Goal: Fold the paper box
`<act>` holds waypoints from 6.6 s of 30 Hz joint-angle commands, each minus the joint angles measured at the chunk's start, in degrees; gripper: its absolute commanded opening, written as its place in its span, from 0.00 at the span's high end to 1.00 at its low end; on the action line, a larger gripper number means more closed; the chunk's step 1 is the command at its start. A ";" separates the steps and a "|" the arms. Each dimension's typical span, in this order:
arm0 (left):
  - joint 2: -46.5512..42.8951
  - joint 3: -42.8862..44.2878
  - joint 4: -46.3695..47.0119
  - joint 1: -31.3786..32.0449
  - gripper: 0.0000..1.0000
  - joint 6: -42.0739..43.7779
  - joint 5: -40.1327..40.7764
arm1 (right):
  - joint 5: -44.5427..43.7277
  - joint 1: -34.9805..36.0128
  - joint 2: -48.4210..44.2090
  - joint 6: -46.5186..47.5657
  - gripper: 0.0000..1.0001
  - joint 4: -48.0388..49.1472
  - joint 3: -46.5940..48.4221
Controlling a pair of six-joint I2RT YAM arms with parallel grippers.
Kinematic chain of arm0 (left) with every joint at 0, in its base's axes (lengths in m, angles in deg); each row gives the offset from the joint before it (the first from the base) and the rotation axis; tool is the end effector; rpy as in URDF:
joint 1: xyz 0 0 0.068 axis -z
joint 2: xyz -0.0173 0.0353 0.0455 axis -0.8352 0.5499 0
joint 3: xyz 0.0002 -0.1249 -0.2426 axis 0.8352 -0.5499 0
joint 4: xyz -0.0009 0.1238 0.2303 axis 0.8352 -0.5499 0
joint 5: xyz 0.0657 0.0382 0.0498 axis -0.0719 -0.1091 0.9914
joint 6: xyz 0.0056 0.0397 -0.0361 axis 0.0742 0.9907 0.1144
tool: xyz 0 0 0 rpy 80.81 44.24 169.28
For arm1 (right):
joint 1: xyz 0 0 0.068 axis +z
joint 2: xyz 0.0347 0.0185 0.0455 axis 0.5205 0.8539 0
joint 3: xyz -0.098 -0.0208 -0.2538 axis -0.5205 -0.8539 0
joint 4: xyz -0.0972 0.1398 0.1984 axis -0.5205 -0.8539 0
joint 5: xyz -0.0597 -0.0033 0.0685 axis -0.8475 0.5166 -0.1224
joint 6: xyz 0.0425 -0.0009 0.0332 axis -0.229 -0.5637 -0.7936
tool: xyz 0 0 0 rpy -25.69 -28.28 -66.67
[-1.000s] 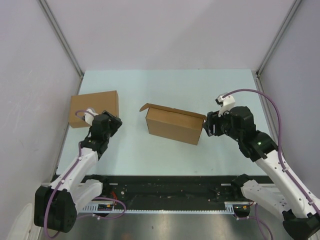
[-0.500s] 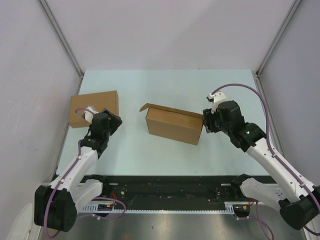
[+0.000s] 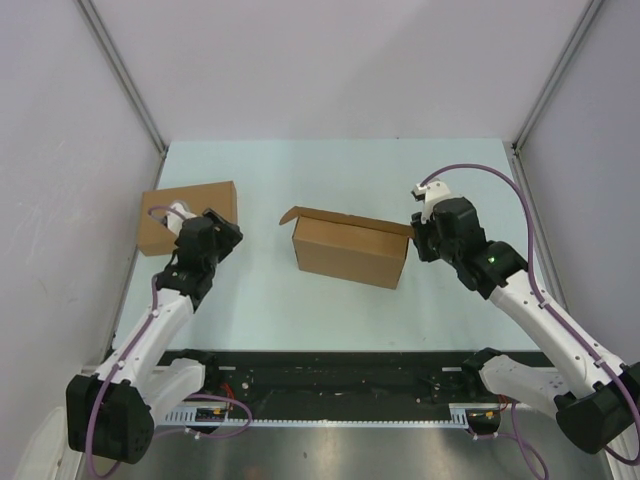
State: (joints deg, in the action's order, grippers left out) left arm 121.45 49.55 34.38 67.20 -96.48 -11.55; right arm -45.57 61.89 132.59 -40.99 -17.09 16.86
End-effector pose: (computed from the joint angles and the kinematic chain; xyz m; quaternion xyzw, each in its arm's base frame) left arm 0.2101 -0.0285 0.2487 -0.3423 0.7884 -0.1256 0.4954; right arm 0.1900 0.1057 0.3292 -0.1894 0.8679 0.0605 0.4553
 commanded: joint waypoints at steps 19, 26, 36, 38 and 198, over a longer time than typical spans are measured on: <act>-4.34 1.95 23.46 6.57 0.19 30.26 -31.99 | -5.31 2.52 0.19 1.28 0.87 0.77 2.69; 3.92 10.55 24.79 5.87 0.25 36.54 -46.66 | -5.22 2.79 -0.60 1.36 0.88 0.69 2.69; 4.80 11.62 19.96 5.69 0.40 41.20 -50.99 | -4.78 2.96 -0.69 1.28 0.89 0.60 2.69; 5.59 12.58 16.90 5.95 0.48 42.25 -47.24 | -4.78 2.96 -0.86 1.28 0.89 0.69 2.69; 19.83 25.95 -0.97 15.62 1.00 7.73 -35.16 | -20.07 6.04 11.44 -10.68 1.00 9.12 1.46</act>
State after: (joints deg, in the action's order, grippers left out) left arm 139.99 73.85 30.42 82.31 -81.96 -39.99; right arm -66.03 66.98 143.44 -52.55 -7.56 19.29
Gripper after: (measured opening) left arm 0.009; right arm 0.017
